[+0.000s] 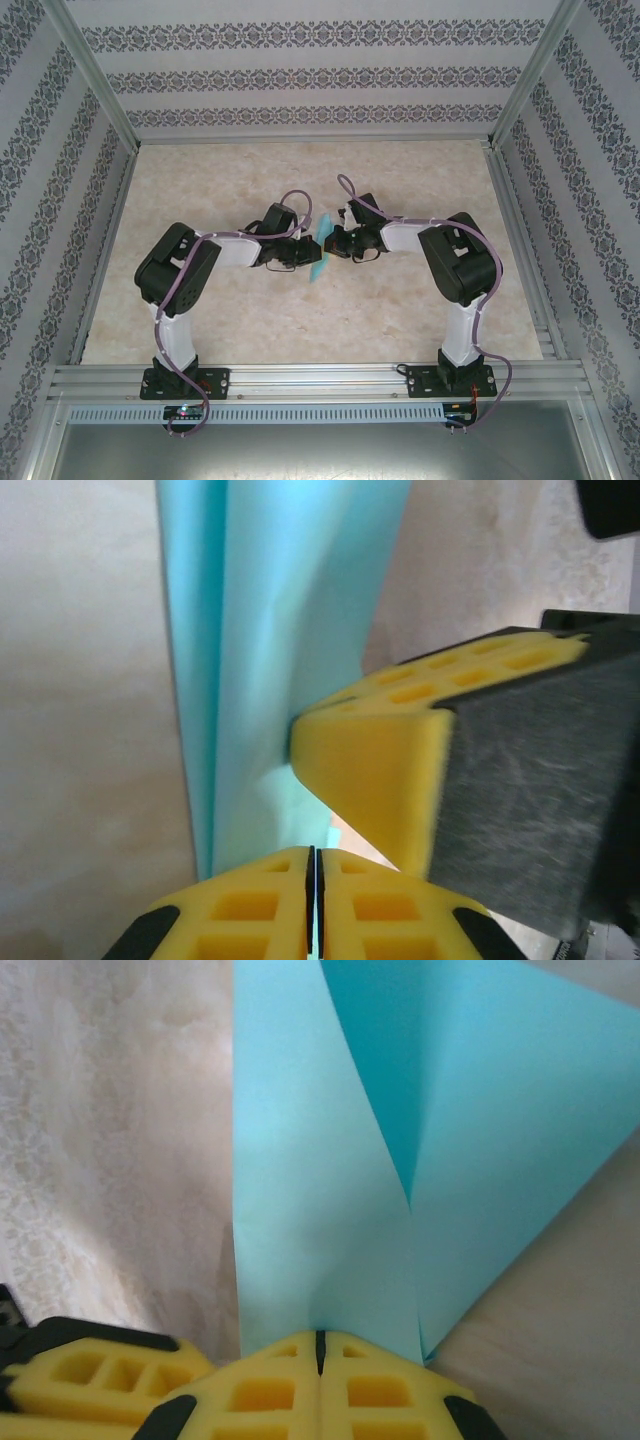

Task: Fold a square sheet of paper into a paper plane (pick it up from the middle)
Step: Fold the wing for the fifth time at the center of the table.

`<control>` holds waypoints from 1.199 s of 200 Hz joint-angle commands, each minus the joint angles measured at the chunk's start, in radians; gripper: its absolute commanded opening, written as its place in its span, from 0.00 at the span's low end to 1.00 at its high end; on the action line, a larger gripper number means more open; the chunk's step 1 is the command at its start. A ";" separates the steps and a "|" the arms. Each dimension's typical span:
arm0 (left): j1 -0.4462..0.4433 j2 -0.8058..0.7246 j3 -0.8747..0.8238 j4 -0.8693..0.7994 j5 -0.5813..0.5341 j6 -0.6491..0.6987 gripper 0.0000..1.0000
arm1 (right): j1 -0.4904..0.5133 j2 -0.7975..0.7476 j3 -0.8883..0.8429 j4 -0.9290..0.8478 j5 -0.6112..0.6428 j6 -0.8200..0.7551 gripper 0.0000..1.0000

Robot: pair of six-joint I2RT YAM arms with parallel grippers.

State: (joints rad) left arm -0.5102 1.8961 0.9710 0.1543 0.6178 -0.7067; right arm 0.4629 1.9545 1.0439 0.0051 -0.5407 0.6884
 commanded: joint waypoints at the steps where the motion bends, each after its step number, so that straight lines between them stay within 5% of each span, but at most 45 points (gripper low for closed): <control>1: -0.003 -0.080 0.015 -0.055 0.004 0.038 0.16 | 0.011 0.061 -0.008 -0.100 0.099 -0.048 0.02; 79: -0.061 -0.154 -0.026 -0.176 -0.103 0.083 0.18 | 0.011 0.064 -0.019 -0.102 0.103 -0.055 0.02; 240: -0.106 -0.089 -0.035 -0.193 -0.121 0.119 0.14 | 0.011 0.052 -0.046 -0.093 0.105 -0.055 0.01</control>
State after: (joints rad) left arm -0.6033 1.7908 0.9443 -0.0166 0.5106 -0.6147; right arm 0.4629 1.9572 1.0447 0.0032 -0.5396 0.6544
